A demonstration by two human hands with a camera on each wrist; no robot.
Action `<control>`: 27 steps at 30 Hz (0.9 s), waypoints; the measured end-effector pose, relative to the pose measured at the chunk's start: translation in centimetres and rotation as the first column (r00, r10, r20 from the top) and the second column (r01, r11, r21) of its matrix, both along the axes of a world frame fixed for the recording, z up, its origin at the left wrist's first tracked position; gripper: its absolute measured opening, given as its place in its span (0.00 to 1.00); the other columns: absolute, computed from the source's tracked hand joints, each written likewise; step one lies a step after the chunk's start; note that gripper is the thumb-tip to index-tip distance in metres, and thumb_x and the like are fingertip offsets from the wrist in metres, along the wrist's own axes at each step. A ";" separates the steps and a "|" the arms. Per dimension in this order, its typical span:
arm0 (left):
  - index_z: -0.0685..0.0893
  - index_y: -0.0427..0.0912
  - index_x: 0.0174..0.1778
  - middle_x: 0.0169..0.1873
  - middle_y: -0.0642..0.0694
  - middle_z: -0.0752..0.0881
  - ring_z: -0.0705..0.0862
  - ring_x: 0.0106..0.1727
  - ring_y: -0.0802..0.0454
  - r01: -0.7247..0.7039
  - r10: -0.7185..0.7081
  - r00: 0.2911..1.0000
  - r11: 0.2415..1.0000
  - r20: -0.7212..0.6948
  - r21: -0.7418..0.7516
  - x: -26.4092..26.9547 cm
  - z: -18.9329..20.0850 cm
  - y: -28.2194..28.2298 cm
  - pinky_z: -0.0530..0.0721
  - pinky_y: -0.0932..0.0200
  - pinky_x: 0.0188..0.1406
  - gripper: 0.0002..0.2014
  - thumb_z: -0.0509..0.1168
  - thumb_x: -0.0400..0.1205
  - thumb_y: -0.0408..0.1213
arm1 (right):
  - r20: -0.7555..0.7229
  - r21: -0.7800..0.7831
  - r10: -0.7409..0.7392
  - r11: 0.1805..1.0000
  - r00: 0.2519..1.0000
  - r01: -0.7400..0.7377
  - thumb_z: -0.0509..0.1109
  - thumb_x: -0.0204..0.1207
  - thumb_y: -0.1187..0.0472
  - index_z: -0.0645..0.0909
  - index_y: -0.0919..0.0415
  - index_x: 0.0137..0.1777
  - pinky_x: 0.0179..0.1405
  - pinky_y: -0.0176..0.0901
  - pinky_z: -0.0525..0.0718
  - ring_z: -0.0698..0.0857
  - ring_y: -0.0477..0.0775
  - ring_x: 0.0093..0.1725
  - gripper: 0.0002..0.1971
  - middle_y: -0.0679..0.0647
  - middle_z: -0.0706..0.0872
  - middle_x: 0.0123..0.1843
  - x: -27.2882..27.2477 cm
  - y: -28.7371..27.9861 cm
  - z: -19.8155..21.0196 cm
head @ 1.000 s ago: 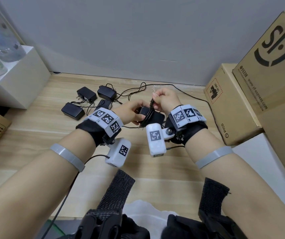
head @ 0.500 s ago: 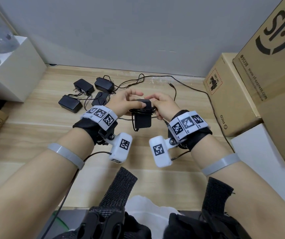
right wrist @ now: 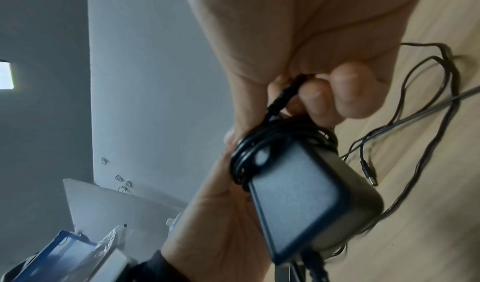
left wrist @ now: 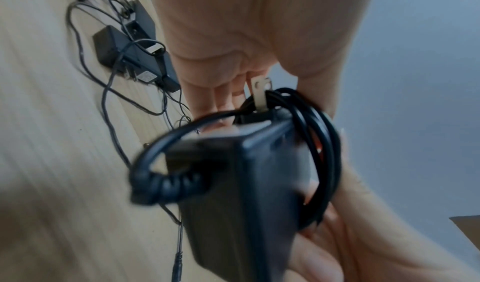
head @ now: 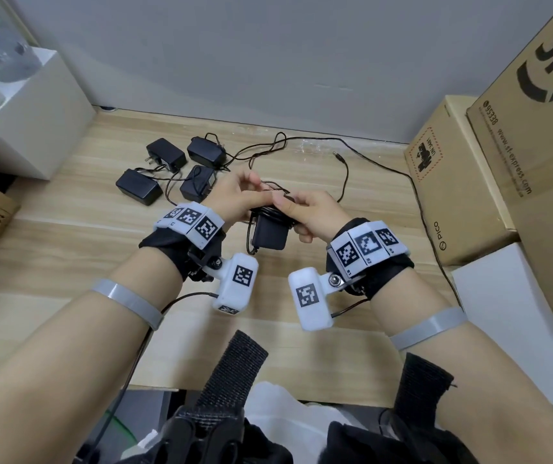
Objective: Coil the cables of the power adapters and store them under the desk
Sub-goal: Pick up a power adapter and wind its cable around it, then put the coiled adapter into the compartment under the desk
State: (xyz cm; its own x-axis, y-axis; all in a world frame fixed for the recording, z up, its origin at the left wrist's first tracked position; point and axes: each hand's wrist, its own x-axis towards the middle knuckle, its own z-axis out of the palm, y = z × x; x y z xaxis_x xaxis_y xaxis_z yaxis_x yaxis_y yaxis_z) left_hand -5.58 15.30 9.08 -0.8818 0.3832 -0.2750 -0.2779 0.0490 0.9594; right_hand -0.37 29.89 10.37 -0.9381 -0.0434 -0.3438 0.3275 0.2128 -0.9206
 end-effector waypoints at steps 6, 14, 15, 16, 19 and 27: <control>0.75 0.46 0.37 0.30 0.56 0.82 0.79 0.29 0.65 -0.161 0.161 0.985 0.987 0.054 0.001 1.6 -1.4 -1.4 0.77 0.68 0.29 0.08 0.64 0.82 0.38 | 0.027 -0.074 0.006 0.997 1.000 -0.004 0.62 0.82 0.56 0.74 0.71 0.45 0.12 0.32 0.64 0.65 0.41 0.16 0.14 0.53 0.67 0.29 -0.6 -1.1 -2.8; 0.81 0.42 0.58 0.46 0.48 0.86 0.86 0.46 0.56 -0.405 0.387 0.895 0.913 0.223 0.039 6.5 -4.4 -8.5 0.85 0.64 0.38 0.14 0.65 0.78 0.27 | 0.104 -0.293 0.008 0.956 0.995 0.023 0.57 0.83 0.55 0.72 0.62 0.45 0.13 0.30 0.62 0.65 0.40 0.14 0.10 0.41 0.73 0.17 -0.1 -8.6 -6.8; 0.81 0.41 0.59 0.46 0.48 0.86 0.85 0.45 0.56 -0.439 0.422 0.878 0.898 0.227 0.032 7.3 -4.6 -9.6 0.86 0.64 0.38 0.14 0.65 0.77 0.26 | 0.116 -0.292 0.033 0.956 0.993 0.002 0.58 0.83 0.56 0.71 0.62 0.46 0.13 0.30 0.63 0.65 0.39 0.14 0.09 0.41 0.74 0.17 0.5 -9.7 -7.2; 0.81 0.40 0.59 0.45 0.48 0.86 0.85 0.45 0.56 -0.470 0.454 0.861 0.882 0.228 0.019 8.2 -4.9 -10.8 0.86 0.64 0.39 0.15 0.65 0.77 0.25 | 0.123 -0.286 0.066 0.958 0.990 -0.028 0.58 0.83 0.56 0.70 0.60 0.45 0.13 0.30 0.63 0.65 0.39 0.14 0.09 0.42 0.74 0.19 1.0 -10.9 -7.6; 0.82 0.39 0.57 0.39 0.53 0.88 0.87 0.41 0.59 -0.565 0.546 0.800 0.825 0.248 0.009 11.8 -6.0 -14.6 0.86 0.65 0.40 0.14 0.64 0.77 0.24 | 0.137 -0.275 0.202 0.948 0.970 -0.158 0.59 0.83 0.57 0.69 0.56 0.43 0.14 0.34 0.63 0.66 0.40 0.15 0.08 0.46 0.72 0.23 3.0 -14.8 -8.6; 0.83 0.43 0.54 0.42 0.53 0.90 0.88 0.45 0.57 -0.772 0.743 0.610 0.635 0.276 -0.003 24.9 -9.0 -27.1 0.86 0.63 0.46 0.13 0.66 0.76 0.26 | 0.192 -0.340 0.471 0.855 0.861 -0.392 0.63 0.81 0.58 0.70 0.56 0.44 0.13 0.33 0.61 0.64 0.43 0.15 0.06 0.52 0.68 0.23 12.2 -28.7 -11.4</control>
State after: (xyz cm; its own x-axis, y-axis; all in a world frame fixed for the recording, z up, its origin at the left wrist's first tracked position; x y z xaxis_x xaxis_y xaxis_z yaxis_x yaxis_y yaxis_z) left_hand 19.34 -11.84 0.05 -0.7846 -0.3535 -0.5093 -0.3780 -0.3783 0.8450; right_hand 11.86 1.18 -1.05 -0.6791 -0.5534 -0.4822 0.4972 0.1365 -0.8568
